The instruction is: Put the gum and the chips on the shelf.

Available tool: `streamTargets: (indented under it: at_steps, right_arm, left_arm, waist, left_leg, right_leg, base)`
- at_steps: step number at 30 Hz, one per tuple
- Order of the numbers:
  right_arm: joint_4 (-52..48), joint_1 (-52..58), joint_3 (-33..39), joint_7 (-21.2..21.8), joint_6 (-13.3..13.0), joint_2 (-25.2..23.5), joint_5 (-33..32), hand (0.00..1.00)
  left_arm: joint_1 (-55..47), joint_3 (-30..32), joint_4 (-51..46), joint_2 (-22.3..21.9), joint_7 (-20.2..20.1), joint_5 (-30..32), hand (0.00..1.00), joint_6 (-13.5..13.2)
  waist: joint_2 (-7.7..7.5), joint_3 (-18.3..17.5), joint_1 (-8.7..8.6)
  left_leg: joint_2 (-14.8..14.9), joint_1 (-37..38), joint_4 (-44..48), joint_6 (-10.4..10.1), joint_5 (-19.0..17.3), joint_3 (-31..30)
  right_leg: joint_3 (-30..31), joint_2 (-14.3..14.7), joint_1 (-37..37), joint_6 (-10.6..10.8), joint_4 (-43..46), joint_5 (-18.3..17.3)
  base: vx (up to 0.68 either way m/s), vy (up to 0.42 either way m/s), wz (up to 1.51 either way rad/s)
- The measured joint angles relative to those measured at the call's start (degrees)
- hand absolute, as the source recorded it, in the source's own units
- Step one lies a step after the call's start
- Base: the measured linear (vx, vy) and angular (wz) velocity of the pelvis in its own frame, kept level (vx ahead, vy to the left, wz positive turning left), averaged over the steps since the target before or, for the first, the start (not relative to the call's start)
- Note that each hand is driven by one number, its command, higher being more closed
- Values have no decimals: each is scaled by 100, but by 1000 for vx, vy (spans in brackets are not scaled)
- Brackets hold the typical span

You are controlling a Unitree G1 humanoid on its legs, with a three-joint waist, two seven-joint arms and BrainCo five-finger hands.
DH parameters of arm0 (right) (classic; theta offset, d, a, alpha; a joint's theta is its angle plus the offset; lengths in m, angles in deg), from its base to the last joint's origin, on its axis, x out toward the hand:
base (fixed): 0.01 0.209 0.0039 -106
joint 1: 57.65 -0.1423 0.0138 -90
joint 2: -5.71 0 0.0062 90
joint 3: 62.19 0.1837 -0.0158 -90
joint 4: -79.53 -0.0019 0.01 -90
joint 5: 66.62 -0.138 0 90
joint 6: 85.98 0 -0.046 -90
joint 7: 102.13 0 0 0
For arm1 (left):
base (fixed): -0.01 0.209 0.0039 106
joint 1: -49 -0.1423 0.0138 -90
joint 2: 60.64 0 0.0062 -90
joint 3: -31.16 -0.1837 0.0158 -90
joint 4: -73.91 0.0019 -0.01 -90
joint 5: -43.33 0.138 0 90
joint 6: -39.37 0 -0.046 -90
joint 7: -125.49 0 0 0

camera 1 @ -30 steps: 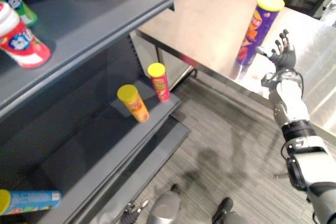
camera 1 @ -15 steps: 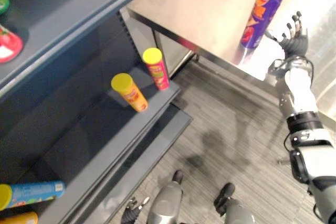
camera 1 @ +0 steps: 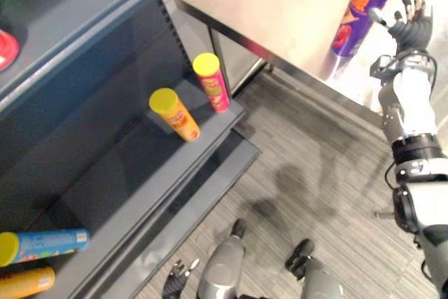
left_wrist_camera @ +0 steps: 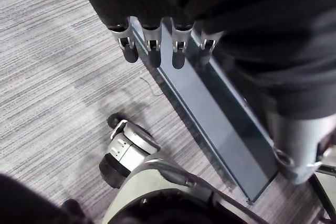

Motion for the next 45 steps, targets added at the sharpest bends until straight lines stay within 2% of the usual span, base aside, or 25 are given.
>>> streamTargets:
  at_steps: [11,16,17,25,38,45]
  right_arm:
    - [189,-242,-190,38,-25,0,1,0]
    - [375,-246,-197,204,-26,0,1,0]
    - [421,-246,-197,221,-27,0,1,100]
    - [693,-244,-174,260,-49,0,-4,100]
    - [881,-242,-191,425,-448,-8,-9,100]
    - [913,-242,-227,421,-505,-8,-15,100]
  left_arm:
    - [0,-34,-24,12,-125,-33,0,-3]
    - [0,-84,-32,27,-137,-42,0,-3]
    - [0,-86,-31,28,-138,-50,0,-3]
    - [-4,-143,-28,40,-208,-259,0,-5]
    - [5,-203,-30,66,-300,-304,0,-5]
    - [6,-249,-33,81,-301,-427,0,-4]
  waist:
    - [9,5,60]
    - [19,9,67]
    - [19,9,68]
    - [28,14,64]
    - [77,40,75]
    - [77,40,116]
  left_leg:
    - [7,-30,1,-32,20,-85]
    - [12,-70,4,-56,34,-82]
    - [12,-71,6,-56,34,-80]
    - [15,-75,10,-56,34,-73]
    - [31,-77,9,-57,33,-65]
    - [74,-72,9,-60,32,-57]
  right_leg:
    - [-108,-65,-39,-19,188,-168]
    - [-110,-74,-96,-32,237,-184]
    - [-109,-75,-97,-32,237,-184]
    - [-109,-71,-97,-36,224,-184]
    - [-89,-44,-98,-37,204,-182]
    - [-76,11,-97,-40,187,-179]
  base:
    - [3,-6,5]
    - [0,0,0]
    - [0,0,0]
    - [0,0,0]
    - [0,0,0]
    - [0,0,0]
